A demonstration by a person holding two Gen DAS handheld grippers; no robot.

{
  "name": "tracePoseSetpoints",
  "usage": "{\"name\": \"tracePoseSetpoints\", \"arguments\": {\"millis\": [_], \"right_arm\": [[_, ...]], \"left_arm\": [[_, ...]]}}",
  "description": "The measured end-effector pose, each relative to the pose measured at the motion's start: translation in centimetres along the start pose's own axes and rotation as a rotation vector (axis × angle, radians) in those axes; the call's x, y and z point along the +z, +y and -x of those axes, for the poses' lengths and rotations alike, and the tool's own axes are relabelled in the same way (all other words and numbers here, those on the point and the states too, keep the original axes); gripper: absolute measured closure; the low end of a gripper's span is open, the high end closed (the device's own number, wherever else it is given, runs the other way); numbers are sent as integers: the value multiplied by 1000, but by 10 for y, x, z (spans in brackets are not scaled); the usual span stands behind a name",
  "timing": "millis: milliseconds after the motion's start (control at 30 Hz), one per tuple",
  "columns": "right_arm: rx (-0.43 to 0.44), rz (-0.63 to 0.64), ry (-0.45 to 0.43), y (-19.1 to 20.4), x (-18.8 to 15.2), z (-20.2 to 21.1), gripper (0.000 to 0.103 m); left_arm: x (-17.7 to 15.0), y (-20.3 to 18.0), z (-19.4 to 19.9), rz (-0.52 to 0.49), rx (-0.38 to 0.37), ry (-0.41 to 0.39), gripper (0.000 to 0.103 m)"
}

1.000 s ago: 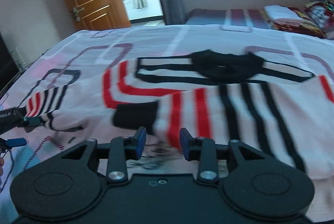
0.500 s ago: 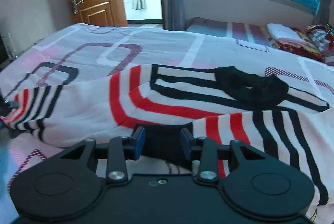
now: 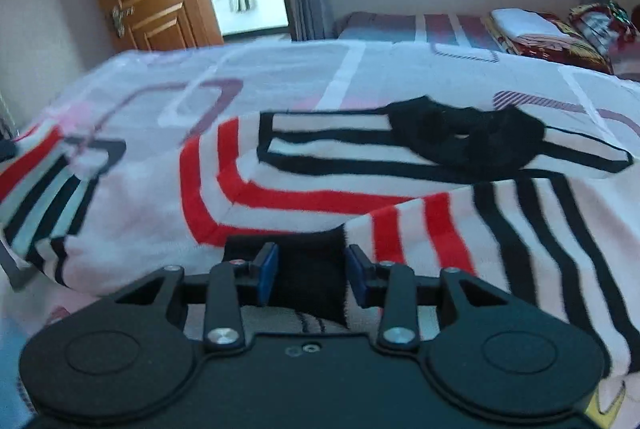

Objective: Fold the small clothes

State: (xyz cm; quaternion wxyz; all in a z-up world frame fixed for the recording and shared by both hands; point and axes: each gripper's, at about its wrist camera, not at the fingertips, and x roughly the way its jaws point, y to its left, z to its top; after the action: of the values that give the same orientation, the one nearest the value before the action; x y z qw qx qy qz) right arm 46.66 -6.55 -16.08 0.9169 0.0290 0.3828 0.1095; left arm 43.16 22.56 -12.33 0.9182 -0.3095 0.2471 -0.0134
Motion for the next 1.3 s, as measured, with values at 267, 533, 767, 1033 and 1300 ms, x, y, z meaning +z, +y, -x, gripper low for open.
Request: {"name": "tracePoseSetpoints", "arguments": {"millis": [267, 533, 767, 1033, 1300], "right_arm": [[-73, -62, -67, -58, -4, 56, 65], [-162, -174, -27, -139, -32, 90, 62], [-79, -201, -28, -147, -43, 91, 56], [-10, -145, -49, -114, -28, 81, 43], [72, -321, -10, -125, -15, 68, 41]], "left_arm": [[-87, -154, -62, -198, -310, 255, 97], [-161, -224, -90, -389, -247, 427, 69], [-142, -265, -68, -453, -334, 361, 18], [-101, -221, -56, -383, -235, 278, 18], [-68, -123, -55, -376, 57, 209, 18]]}}
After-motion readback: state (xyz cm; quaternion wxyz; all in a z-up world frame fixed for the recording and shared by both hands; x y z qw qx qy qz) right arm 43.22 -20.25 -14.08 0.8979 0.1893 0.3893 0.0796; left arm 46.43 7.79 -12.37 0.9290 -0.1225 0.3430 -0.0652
